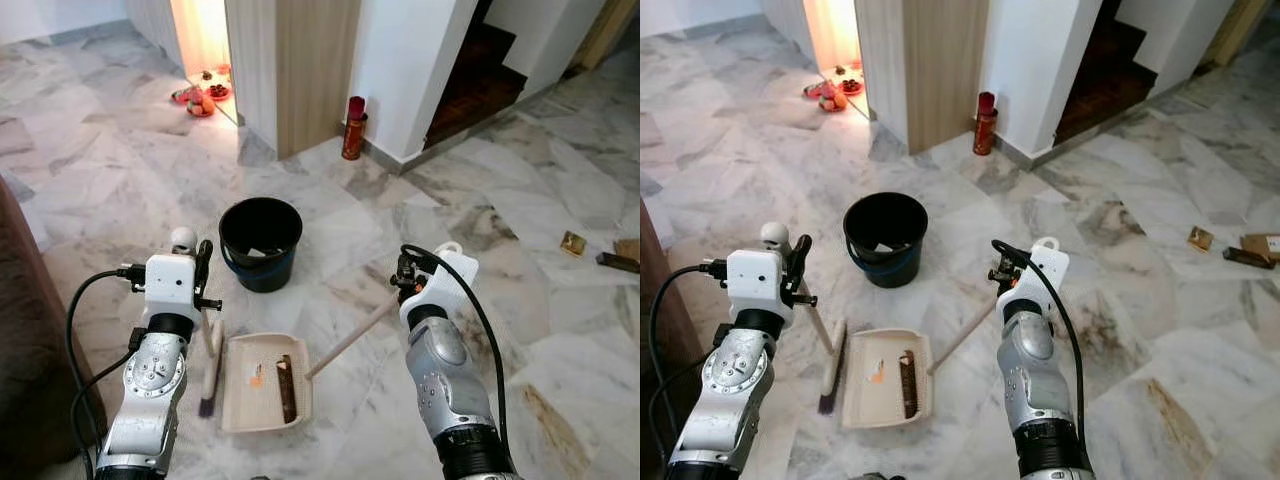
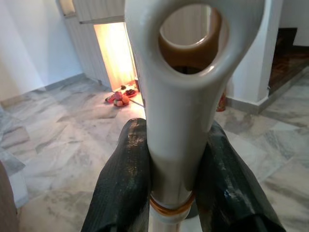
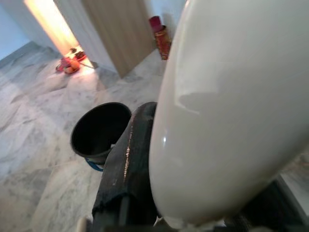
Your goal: Sweep floor
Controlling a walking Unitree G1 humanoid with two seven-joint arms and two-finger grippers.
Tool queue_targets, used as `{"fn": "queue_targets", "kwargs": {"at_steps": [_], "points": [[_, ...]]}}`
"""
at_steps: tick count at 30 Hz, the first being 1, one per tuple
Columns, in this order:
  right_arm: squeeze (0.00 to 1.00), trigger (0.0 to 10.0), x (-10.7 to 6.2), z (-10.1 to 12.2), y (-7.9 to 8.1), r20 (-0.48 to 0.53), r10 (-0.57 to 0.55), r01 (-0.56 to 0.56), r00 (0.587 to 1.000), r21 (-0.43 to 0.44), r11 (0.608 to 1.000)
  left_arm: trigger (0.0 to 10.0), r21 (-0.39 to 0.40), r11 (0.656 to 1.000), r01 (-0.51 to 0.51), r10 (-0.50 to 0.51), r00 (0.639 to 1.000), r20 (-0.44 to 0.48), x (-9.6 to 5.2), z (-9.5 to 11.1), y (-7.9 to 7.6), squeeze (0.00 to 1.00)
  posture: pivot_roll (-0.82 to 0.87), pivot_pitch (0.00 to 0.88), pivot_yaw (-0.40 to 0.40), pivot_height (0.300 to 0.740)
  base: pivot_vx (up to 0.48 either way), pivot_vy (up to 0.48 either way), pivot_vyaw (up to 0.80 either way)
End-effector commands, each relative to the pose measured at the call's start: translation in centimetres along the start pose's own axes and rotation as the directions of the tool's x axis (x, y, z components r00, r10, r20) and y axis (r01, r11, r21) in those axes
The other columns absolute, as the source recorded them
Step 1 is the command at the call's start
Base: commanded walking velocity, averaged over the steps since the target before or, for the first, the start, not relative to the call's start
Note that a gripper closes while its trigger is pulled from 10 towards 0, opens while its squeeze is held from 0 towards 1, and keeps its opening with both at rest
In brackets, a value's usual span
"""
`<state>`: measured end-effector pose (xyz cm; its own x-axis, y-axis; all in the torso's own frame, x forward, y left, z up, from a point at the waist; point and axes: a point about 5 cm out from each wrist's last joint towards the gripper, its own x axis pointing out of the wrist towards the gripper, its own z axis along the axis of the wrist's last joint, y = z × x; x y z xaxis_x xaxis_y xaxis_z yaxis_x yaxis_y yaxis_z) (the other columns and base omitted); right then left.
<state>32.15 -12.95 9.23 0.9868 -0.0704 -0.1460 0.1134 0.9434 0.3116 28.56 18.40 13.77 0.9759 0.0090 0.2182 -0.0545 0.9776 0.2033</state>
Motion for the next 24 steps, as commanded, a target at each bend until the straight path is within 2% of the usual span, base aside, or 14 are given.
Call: {"fn": "queue_targets", "kwargs": {"at_steps": [1,7,13,24], "points": [[0.0,10.0,0.12,0.79,0.15,0.035,0.006,-0.007,0.999,0.018,1.0,10.0,0.009,1.0,0.001,-0.001,0.999,0.033,0.2,0.79,0.01,0.0,0.03,0.099,-0.041,0.74,0.0,0.0,0.0],[0.0,10.0,0.11,0.75,0.16,0.033,0.007,-0.008,0.999,0.014,1.0,10.0,0.011,1.0,-0.004,0.003,1.0,0.027,0.22,0.71,0.08,0.0,0.03,0.104,-0.041,0.74,0.244,0.0,0.0],[0.0,10.0,0.09,0.68,0.16,0.029,0.009,-0.01,1.0,0.007,1.0,10.0,0.011,1.0,-0.005,0.005,1.0,0.021,0.19,0.63,0.09,0.0,0.03,0.105,-0.041,0.74,0.296,0.0,0.71],[0.0,10.0,0.09,0.57,0.18,0.021,0.012,-0.013,1.0,0.009,1.0,10.0,0.011,1.0,-0.006,0.006,1.0,0.016,0.17,0.55,0.11,0.0,0.03,0.105,-0.041,0.74,0.298,0.0,0.0]]}}
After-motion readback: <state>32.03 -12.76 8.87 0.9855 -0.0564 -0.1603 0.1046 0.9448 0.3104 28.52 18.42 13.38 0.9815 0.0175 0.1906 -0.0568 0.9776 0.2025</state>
